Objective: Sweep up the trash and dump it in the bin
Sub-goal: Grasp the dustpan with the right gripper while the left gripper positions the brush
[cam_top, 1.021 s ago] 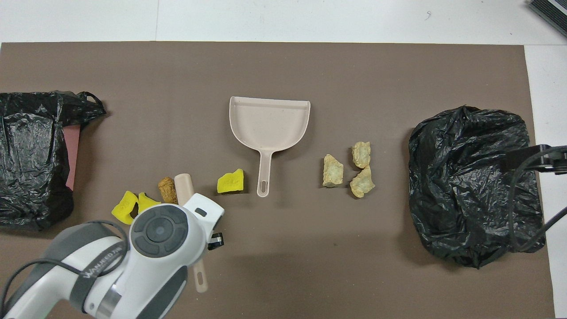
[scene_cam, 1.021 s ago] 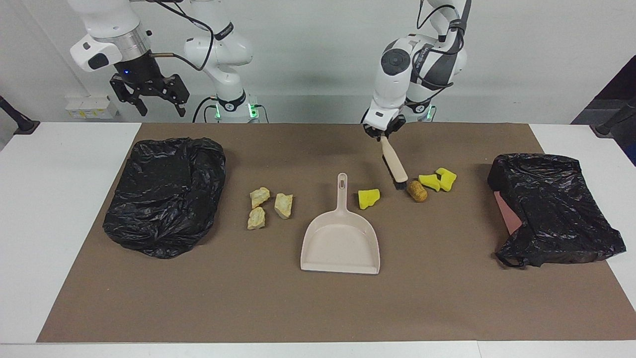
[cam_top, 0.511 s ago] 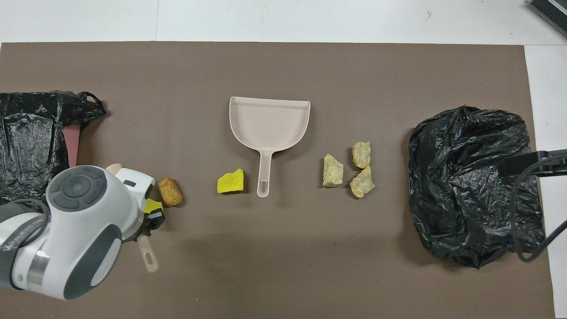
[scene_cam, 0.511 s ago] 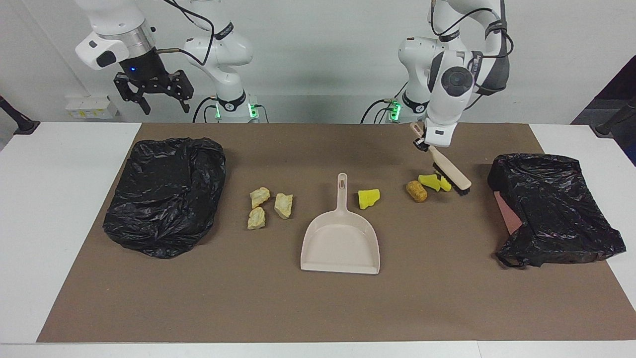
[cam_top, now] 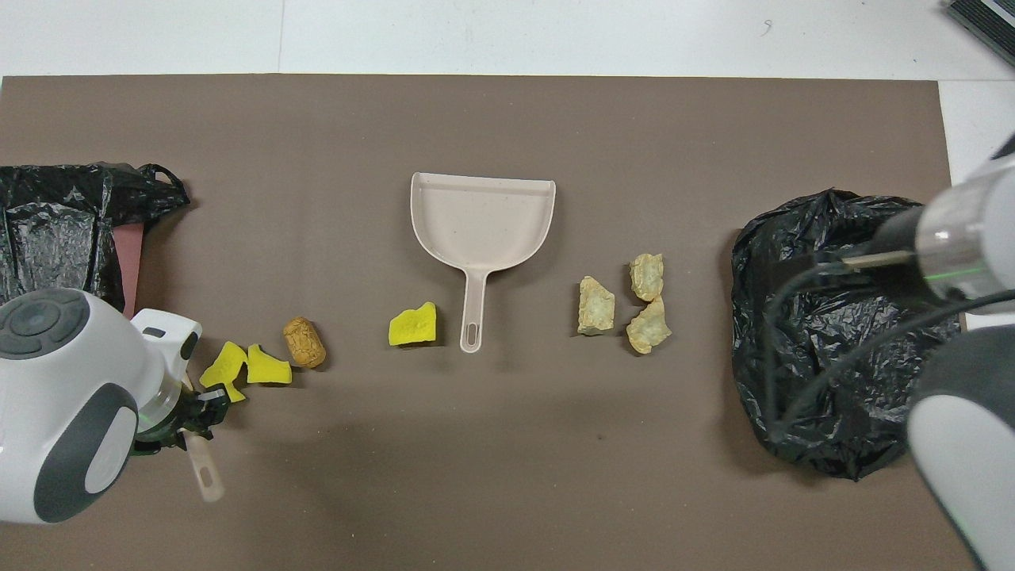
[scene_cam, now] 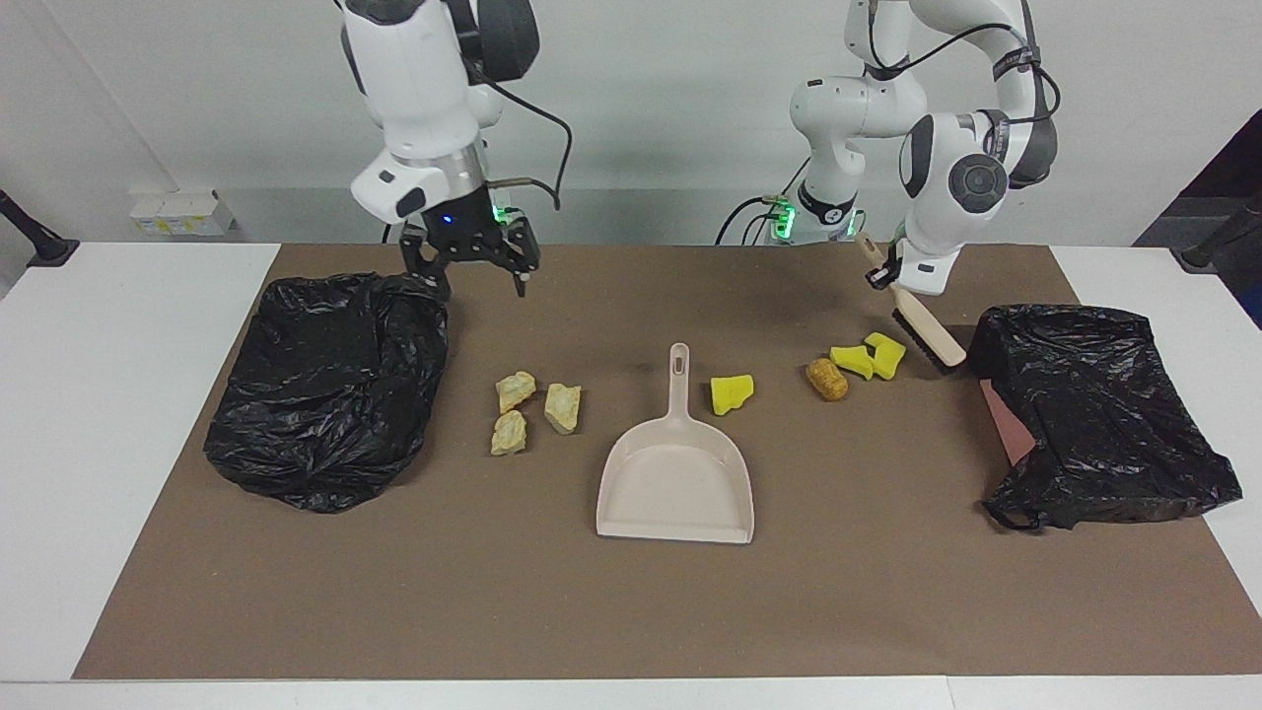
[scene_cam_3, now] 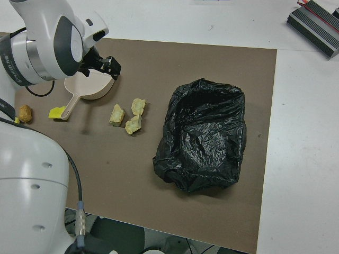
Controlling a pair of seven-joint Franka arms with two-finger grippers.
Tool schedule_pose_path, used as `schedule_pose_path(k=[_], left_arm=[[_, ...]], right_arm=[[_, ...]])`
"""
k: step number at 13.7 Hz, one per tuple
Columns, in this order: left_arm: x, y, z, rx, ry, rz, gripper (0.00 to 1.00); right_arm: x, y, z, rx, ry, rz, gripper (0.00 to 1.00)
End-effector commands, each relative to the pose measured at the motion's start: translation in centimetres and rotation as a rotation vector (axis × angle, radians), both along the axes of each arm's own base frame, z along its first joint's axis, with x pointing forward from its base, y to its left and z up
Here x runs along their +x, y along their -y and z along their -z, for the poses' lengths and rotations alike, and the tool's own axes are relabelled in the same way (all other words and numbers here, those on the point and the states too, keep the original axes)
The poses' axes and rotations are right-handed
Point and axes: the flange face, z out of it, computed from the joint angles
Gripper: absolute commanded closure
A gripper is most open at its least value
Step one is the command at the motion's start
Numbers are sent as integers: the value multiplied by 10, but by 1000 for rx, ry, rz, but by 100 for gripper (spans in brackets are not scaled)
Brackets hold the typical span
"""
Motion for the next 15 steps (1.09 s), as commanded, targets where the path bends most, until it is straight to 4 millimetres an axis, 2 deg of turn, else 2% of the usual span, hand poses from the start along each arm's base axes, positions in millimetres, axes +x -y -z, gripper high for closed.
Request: schedule_pose_path(k=[1, 3, 5, 7, 8, 11, 12, 13, 15], left_arm=[[-10, 10, 5, -24, 51, 43, 100], [-8, 20, 7, -91, 64, 56, 100], [-4, 25, 7, -128, 86, 95, 100], [-2, 26, 7, -158, 91, 137, 100], [-1, 27, 6, -168, 98, 154, 100], [1, 28, 7, -199, 104, 207, 100], [1, 27, 7, -207, 102, 230, 100], [1, 27, 7, -210, 101, 240, 100], [0, 27, 7, -212, 99, 246, 100]], right_arm=[[9, -88, 66, 41, -51, 71, 0], [3, -141, 98, 55, -17, 73, 0], [10, -159, 120, 97, 14, 115, 0], [-8, -197, 158, 76, -13, 69, 0], [-8, -202, 170, 63, -2, 50, 0], [-6, -190, 187, 36, -28, 51, 0], [-11, -196, 192, 35, -37, 47, 0], [-13, -198, 192, 36, -42, 47, 6], [-13, -194, 205, 29, -60, 57, 10]])
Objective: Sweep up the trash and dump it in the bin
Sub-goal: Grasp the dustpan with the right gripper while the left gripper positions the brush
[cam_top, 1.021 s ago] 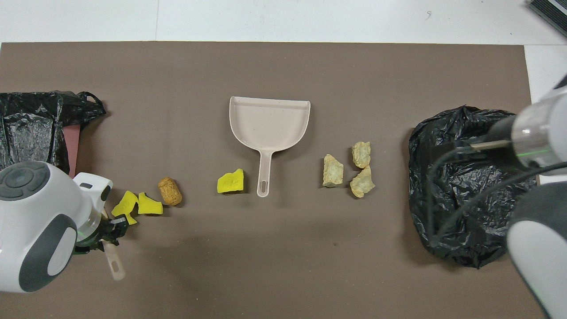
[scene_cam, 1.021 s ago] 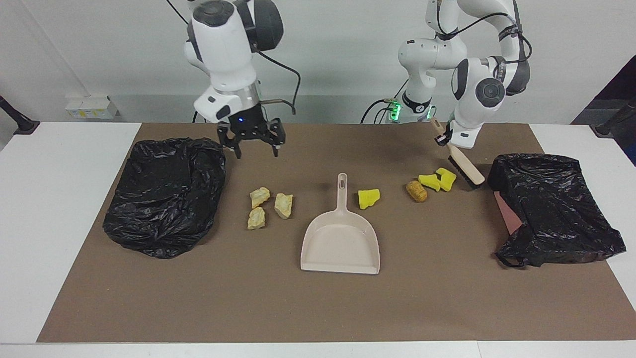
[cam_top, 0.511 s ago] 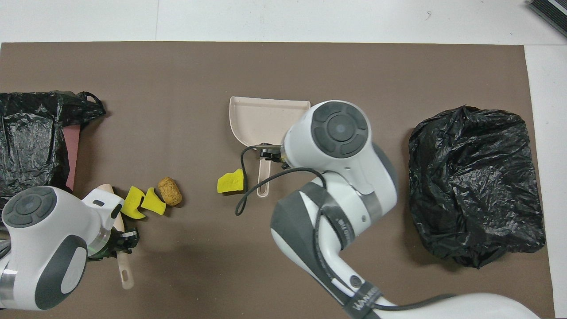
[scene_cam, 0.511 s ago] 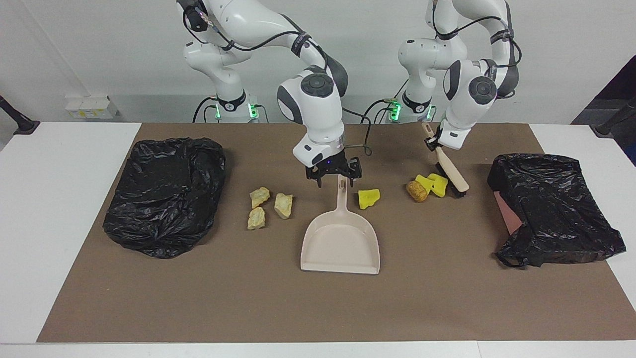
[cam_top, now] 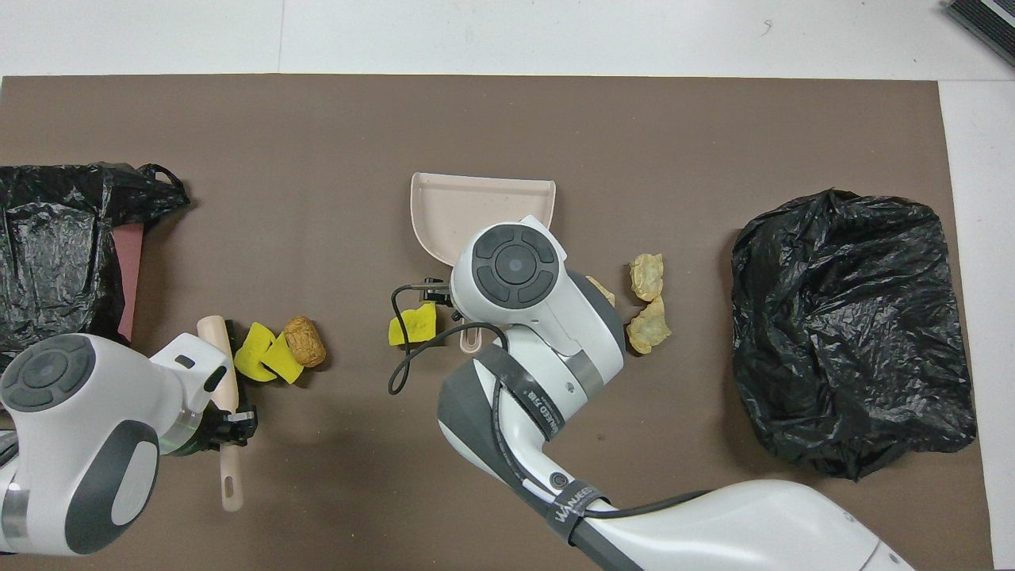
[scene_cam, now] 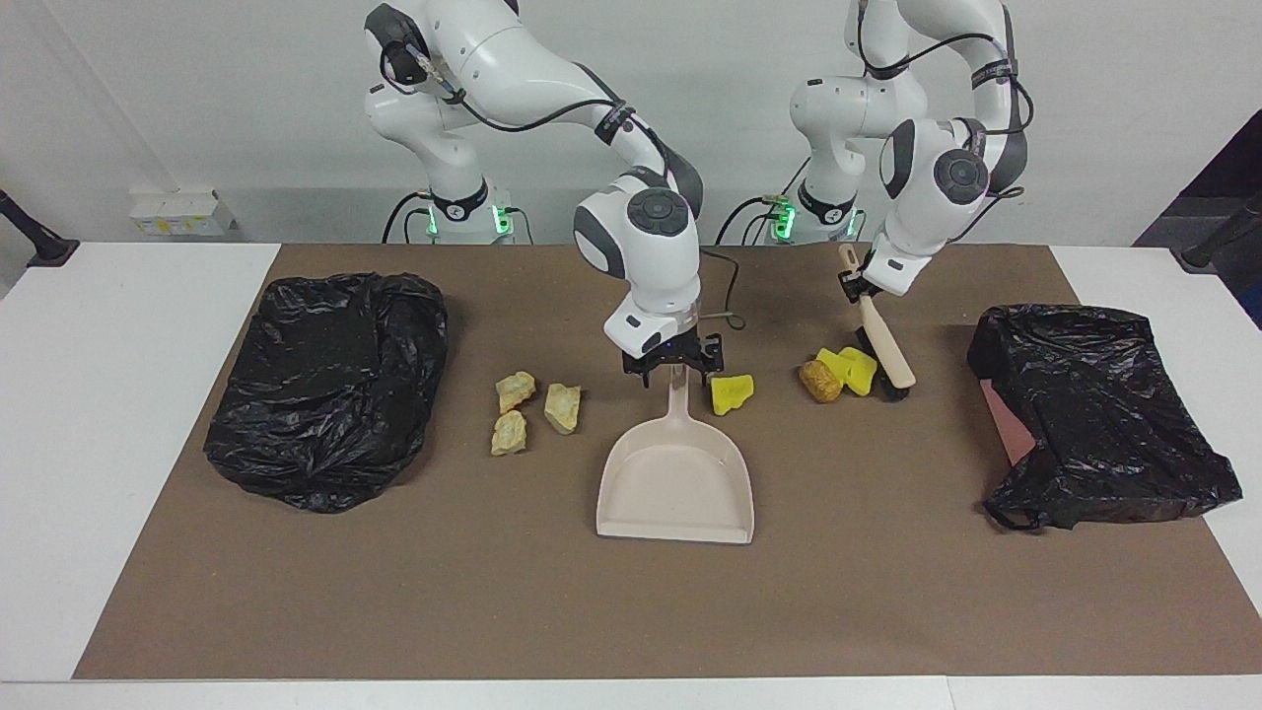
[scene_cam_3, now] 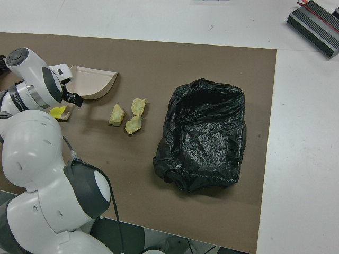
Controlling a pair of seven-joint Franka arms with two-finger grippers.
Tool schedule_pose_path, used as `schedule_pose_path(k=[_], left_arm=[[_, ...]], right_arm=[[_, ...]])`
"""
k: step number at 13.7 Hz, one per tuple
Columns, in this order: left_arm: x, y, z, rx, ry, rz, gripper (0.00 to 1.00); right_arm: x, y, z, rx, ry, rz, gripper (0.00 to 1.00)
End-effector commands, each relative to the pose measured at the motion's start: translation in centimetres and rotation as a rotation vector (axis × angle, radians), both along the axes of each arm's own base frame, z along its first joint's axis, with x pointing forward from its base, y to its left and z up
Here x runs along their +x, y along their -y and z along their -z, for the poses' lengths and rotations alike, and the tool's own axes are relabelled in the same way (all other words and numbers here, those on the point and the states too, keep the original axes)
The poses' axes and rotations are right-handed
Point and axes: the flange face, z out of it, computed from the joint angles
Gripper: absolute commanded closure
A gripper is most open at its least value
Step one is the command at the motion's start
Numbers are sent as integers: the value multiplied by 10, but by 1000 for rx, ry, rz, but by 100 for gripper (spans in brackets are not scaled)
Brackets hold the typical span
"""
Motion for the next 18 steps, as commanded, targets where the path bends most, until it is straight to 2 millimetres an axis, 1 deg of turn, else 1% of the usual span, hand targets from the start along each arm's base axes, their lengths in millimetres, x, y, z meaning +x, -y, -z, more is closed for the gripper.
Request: schedule_pose_path(k=[1, 2, 3, 4, 5, 6, 7, 8, 10, 11, 12, 13, 14, 15, 16, 18], left_arm=[[-4, 0, 2, -22, 14, 24, 100], [-4, 0, 2, -26, 14, 42, 100], [-4, 1, 2, -36, 13, 55, 100], [-5, 2, 2, -45, 12, 66, 100], [-5, 2, 2, -50, 12, 70, 100], [-5, 2, 2, -51, 12, 76, 100], [-5, 2, 2, -52, 12, 79, 100], [-5, 2, 2, -53, 12, 81, 100], [-5, 3, 2, -55, 12, 94, 100], [-5, 5, 2, -61, 11, 95, 100], [-5, 6, 2, -69, 14, 90, 100], [-4, 7, 2, -71, 18, 89, 100], [-4, 12, 5, -72, 13, 100, 100], [-4, 15, 5, -78, 14, 101, 100], [-4, 18, 4, -85, 20, 100, 100], [-3, 23, 6, -98, 28, 90, 100]], right_arm=[[-4, -1, 10, -12, -14, 11, 11], [-4, -1, 11, -12, -13, 10, 12], [-8, -3, 17, -19, -21, 7, 13], [-8, -1, 13, -36, -27, -2, 17], [-4, 4, 14, -40, -31, 7, 29], [-6, 1, 14, -40, -32, 3, 59], [-9, -3, 12, -44, -35, -1, 94], [-8, -3, 10, -45, -24, -10, 100], [1, 6, 7, -33, -10, -5, 100], [5, 13, -2, -36, 8, -7, 100], [6, 15, -12, -43, 33, -45, 100], [8, 27, -33, -84, 82, -158, 100], [16, 58, -54, -117, 88, -272, 100], [16, 76, -68, -147, 67, -369, 100], [10, 84, -84, -172, 56, -482, 100], [-2, 105, -106, -176, 11, -668, 100]])
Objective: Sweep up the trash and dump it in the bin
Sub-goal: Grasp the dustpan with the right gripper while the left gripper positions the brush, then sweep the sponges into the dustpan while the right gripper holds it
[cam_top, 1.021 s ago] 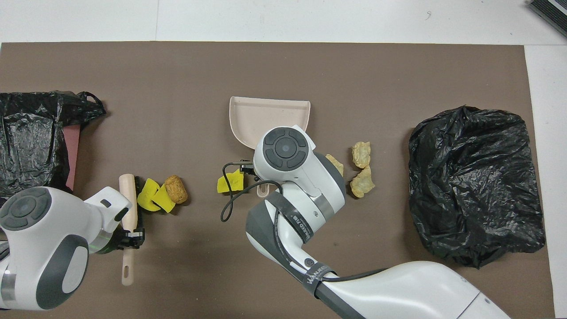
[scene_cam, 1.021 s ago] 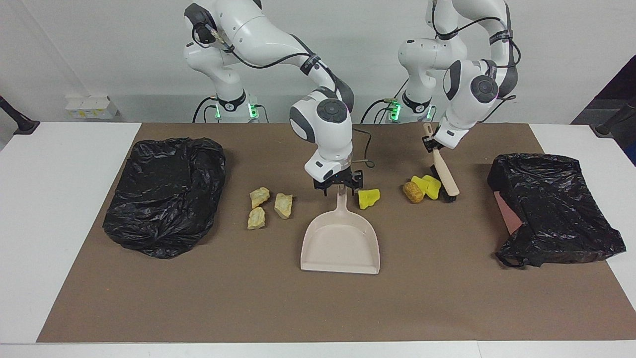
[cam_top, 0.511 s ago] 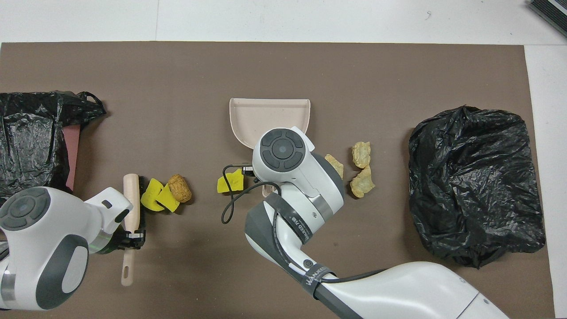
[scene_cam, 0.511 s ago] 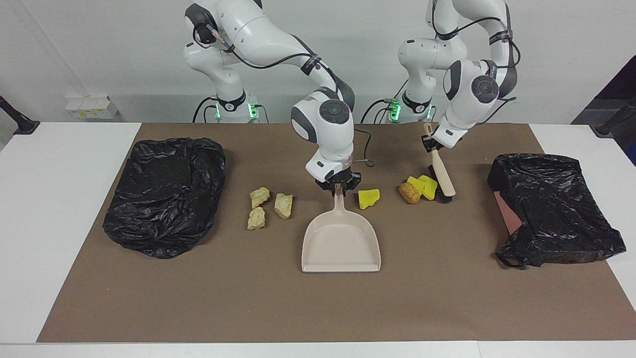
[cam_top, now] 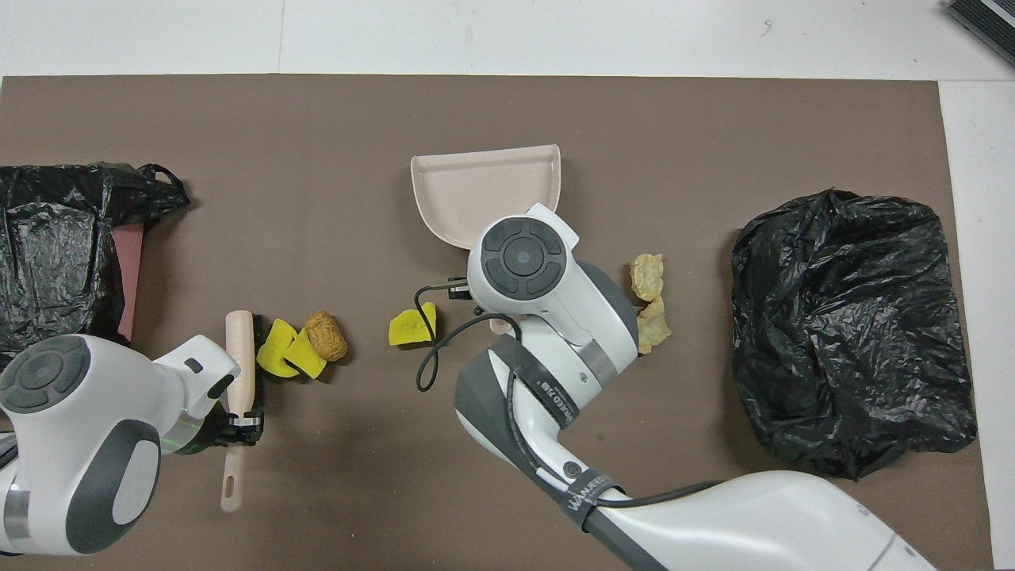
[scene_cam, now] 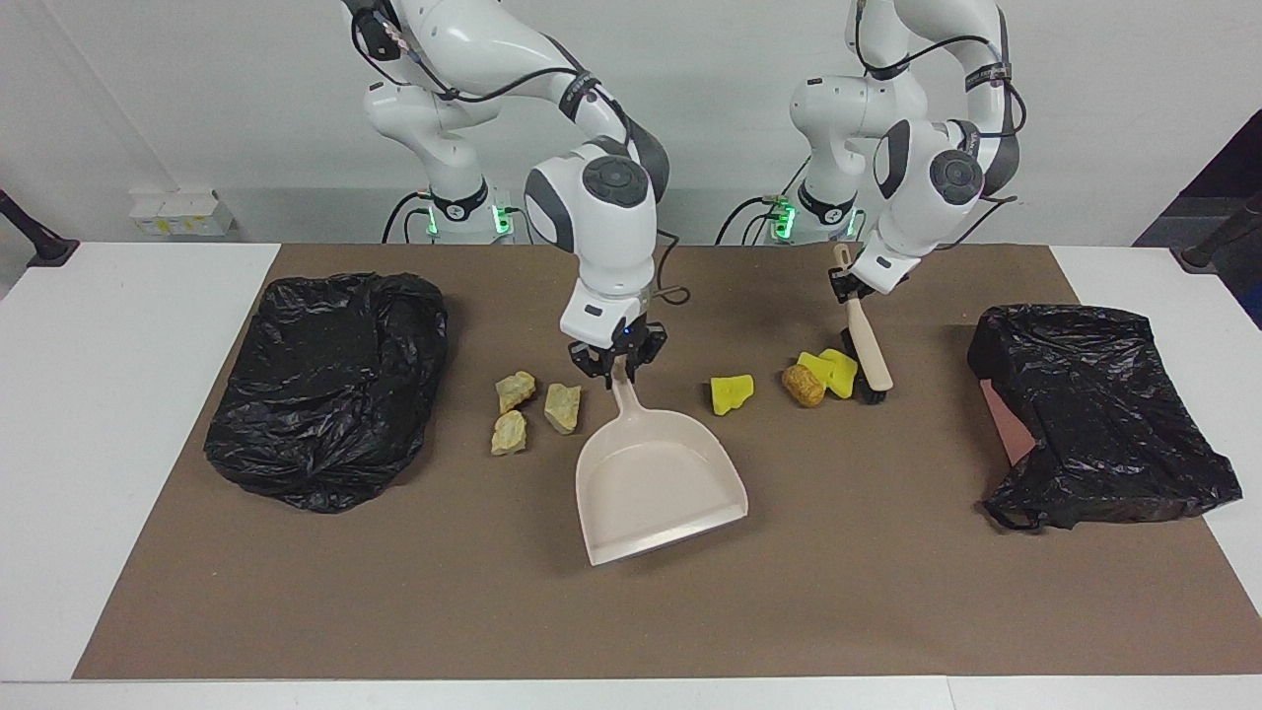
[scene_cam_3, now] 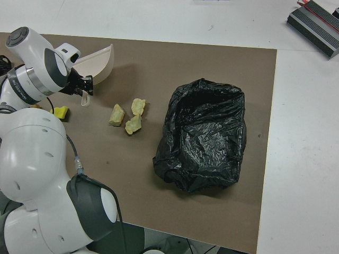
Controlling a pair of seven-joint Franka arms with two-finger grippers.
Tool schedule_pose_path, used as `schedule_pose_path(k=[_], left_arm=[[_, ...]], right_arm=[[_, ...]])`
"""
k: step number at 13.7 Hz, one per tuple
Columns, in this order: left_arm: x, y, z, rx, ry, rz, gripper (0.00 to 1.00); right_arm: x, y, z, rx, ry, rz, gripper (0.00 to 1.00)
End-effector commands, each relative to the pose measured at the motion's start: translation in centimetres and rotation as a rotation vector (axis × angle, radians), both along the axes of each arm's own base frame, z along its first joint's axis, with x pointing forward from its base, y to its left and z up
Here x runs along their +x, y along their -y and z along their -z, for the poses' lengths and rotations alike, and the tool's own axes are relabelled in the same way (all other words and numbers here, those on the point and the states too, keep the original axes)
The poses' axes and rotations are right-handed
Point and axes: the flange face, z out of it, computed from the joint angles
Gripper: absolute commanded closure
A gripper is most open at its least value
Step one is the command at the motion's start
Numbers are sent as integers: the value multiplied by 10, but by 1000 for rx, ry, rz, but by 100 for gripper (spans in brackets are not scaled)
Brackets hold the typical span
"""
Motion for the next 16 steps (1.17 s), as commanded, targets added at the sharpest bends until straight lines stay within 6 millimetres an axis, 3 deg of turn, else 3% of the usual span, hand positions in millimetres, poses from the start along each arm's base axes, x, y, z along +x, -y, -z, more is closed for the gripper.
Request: schedule_pose_path(k=[1, 2, 4, 7, 11, 13, 16], left_arm=[[-3, 11, 5, -23, 19, -1, 100], [-2, 11, 5, -28, 19, -18, 100], [-3, 26, 7, -32, 27, -45, 100], [-1, 49, 17, -20, 46, -60, 100], [-2, 72, 26, -29, 55, -24, 100], [-4, 81, 26, -44, 59, -15, 100], [-16, 109, 24, -82, 47, 12, 100]], right_arm=[[-26, 25, -24, -32, -64, -318, 100], [-30, 32, -22, -39, -108, -520, 100], [-31, 47, -19, -38, -158, -662, 100], [-38, 59, 12, -26, -118, -950, 100], [-51, 57, 44, -23, -181, -1009, 100], [-60, 47, 53, -23, -195, -1027, 100], [-64, 46, 69, -22, -198, -1033, 100]])
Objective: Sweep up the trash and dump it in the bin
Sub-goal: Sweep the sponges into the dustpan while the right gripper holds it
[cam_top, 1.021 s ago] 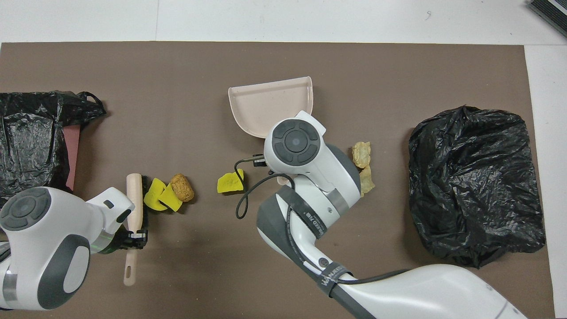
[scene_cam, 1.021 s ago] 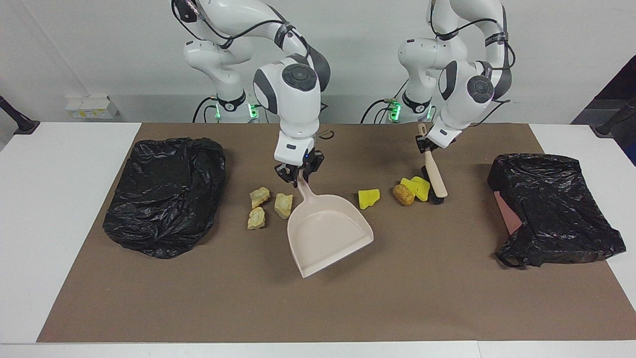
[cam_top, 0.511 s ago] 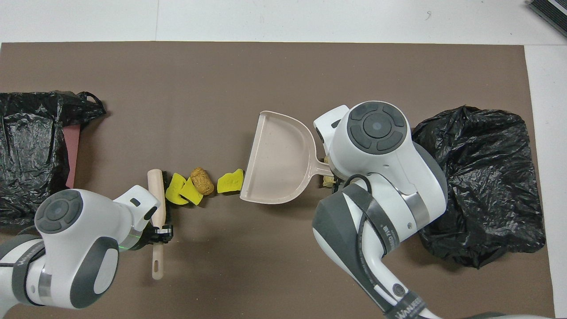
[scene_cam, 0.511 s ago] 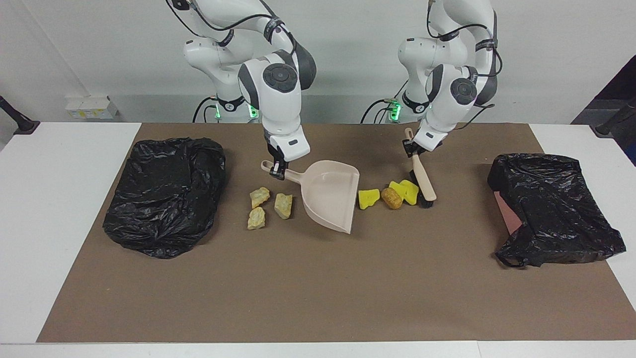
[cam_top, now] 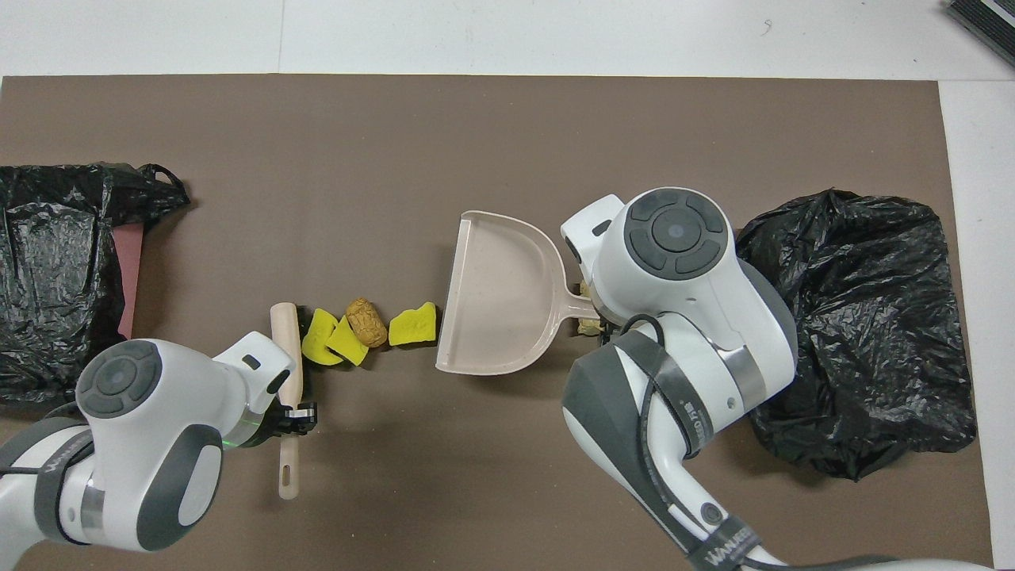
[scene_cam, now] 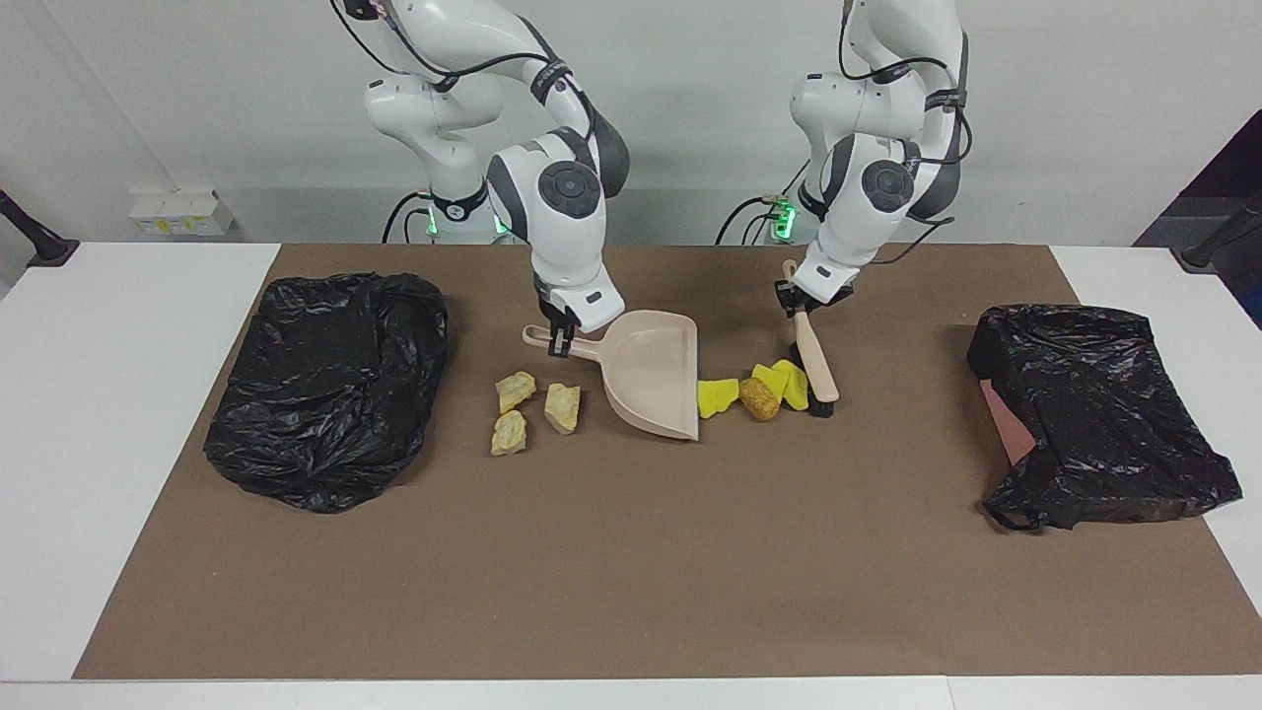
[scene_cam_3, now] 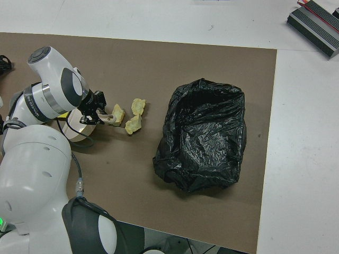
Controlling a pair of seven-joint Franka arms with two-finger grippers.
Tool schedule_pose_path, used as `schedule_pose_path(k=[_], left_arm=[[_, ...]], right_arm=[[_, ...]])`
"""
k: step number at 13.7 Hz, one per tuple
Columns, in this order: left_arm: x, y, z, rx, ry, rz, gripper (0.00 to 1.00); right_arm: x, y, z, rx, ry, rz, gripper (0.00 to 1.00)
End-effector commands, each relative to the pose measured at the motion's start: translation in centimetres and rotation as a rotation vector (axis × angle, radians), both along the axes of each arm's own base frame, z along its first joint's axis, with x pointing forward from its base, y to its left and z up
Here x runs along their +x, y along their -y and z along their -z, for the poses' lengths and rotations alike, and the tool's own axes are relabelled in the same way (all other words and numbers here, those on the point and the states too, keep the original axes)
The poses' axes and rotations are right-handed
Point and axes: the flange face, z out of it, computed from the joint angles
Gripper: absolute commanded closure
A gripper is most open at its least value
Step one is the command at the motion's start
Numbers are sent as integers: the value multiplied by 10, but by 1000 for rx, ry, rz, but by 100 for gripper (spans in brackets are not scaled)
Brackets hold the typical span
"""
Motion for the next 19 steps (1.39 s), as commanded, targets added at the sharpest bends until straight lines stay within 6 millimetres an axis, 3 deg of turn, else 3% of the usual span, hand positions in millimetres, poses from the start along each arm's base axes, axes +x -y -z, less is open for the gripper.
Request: schedule_pose_path(k=[1, 5, 9, 11, 13, 15, 19], left_arm=[[-13, 31, 1, -44, 0, 19, 100], [-34, 91, 2, -118, 7, 20, 100], [-54, 162, -26, -157, 24, 86, 100], [-58, 174, -42, -142, 2, 95, 100], [-47, 163, -58, -117, -30, 94, 100], [-4, 129, -77, -58, 8, 74, 100], [61, 48, -65, -64, 20, 30, 100]], right_arm=[[-8, 2, 8, 21, 7, -17, 100], [-13, -8, 21, 17, 2, 11, 100], [-13, -8, 20, 13, 3, 34, 100], [-13, -8, 20, 12, 2, 36, 100], [-13, -8, 20, 13, 3, 36, 100], [-14, -9, 20, 10, 4, 52, 100], [-15, -10, 20, 9, 7, 75, 100]])
